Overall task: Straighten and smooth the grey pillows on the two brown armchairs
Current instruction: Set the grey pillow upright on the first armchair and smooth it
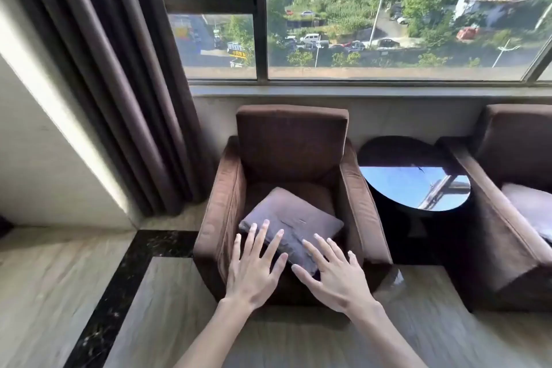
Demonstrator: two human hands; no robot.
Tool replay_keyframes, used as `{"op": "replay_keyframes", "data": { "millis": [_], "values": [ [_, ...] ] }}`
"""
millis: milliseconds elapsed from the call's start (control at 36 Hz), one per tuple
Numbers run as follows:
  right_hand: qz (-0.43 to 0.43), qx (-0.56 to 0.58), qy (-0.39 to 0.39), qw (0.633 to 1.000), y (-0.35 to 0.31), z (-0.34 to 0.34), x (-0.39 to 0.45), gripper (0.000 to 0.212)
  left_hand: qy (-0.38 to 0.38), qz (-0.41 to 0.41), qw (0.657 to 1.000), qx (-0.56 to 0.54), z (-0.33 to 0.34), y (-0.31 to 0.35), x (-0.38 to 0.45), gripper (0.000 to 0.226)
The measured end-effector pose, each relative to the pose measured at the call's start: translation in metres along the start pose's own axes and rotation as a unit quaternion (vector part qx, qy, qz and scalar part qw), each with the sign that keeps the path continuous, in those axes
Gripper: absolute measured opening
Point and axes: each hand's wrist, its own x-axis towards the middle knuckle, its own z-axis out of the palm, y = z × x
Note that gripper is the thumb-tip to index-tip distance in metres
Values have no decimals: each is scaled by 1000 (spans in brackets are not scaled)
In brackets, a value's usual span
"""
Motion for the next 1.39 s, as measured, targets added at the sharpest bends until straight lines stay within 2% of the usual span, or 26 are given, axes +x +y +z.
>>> {"op": "replay_keyframes", "data": {
  "millis": [56, 222, 361, 528, 639, 722, 806, 972, 1194, 1222, 1278, 1389],
  "values": [
    [-7, 18, -6, 1000, 6, -6, 0, 81, -25, 4, 1000, -16, -1, 5, 4, 58],
    [-33, 34, 30, 998, 32, -26, 0, 72, -160, 1, 979, -127, 8, 5, 27, 53],
    [-18, 105, 23, 994, 56, -37, 16, 72, -179, -53, 958, -215, -5, 10, 41, 64],
    [40, 255, 3, 966, 75, -30, 61, 73, -184, -88, 939, -277, -14, -5, 73, 38],
    [76, 301, -32, 950, 78, -16, 108, 61, -188, -123, 925, -308, -7, -39, 112, 28],
    [116, 331, -51, 935, 75, -2, 149, 60, -200, -137, 917, -316, 0, -68, 146, 24],
    [160, 362, -69, 916, 68, 14, 190, 71, -227, -152, 909, -316, 12, -101, 184, 21],
    [272, 401, -76, 871, 61, 36, 263, 105, -277, -179, 897, -294, 37, -155, 258, 44],
    [385, 453, -69, 801, 95, 80, 331, 139, -310, -214, 876, -302, 97, -207, 347, 55],
    [396, 462, -72, 790, 101, 87, 339, 136, -311, -216, 875, -300, 107, -212, 357, 54],
    [412, 480, -80, 770, 114, 105, 356, 116, -324, -231, 864, -308, 130, -224, 382, 49],
    [439, 485, -97, 750, 148, 143, 395, 94, -360, -282, 814, -359, 179, -247, 427, 33]
  ]
}}
